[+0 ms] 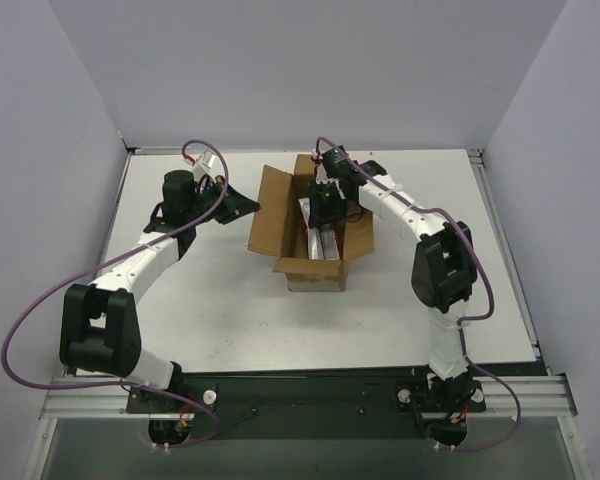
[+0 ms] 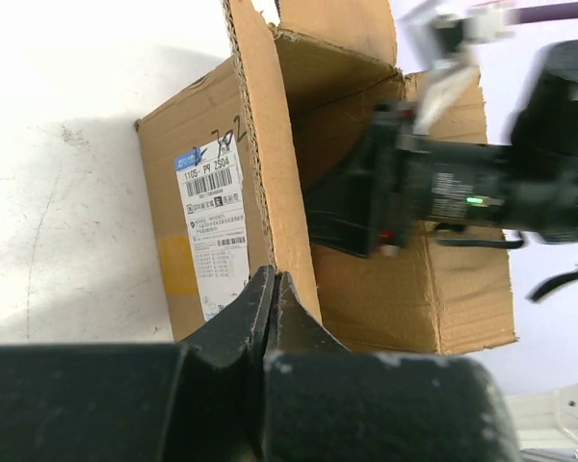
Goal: Unpack the express box
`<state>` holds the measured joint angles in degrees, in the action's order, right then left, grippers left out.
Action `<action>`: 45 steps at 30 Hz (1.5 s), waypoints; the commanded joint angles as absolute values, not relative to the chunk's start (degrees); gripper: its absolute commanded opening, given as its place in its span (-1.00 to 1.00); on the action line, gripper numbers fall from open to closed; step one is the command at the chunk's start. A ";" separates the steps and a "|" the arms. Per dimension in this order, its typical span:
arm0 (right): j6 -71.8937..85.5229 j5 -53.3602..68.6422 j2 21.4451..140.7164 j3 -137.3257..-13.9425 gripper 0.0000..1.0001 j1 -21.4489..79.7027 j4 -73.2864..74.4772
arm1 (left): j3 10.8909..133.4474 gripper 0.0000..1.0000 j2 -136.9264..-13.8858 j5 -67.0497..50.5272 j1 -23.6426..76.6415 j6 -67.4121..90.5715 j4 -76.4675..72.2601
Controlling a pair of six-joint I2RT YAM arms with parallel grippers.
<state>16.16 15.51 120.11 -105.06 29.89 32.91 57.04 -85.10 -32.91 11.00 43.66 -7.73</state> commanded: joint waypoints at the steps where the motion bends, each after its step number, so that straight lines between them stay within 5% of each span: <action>1: 9.67 26.45 105.93 -101.70 -1.00 29.35 25.50 | 59.06 -1.00 -83.93 -33.13 10.46 41.05 -8.70; 21: 15.20 35.24 102.39 -113.91 -1.00 27.60 16.96 | 69.43 -1.00 -89.73 -30.76 14.76 37.18 -3.96; 33: 12.03 8.98 103.18 -108.55 -1.00 31.55 26.89 | 76.82 -1.00 -91.23 -37.60 14.33 42.96 -11.39; 45: 15.38 11.94 105.65 -109.78 -1.00 28.04 27.25 | 73.74 -1.00 -89.39 -41.92 13.97 43.42 -14.33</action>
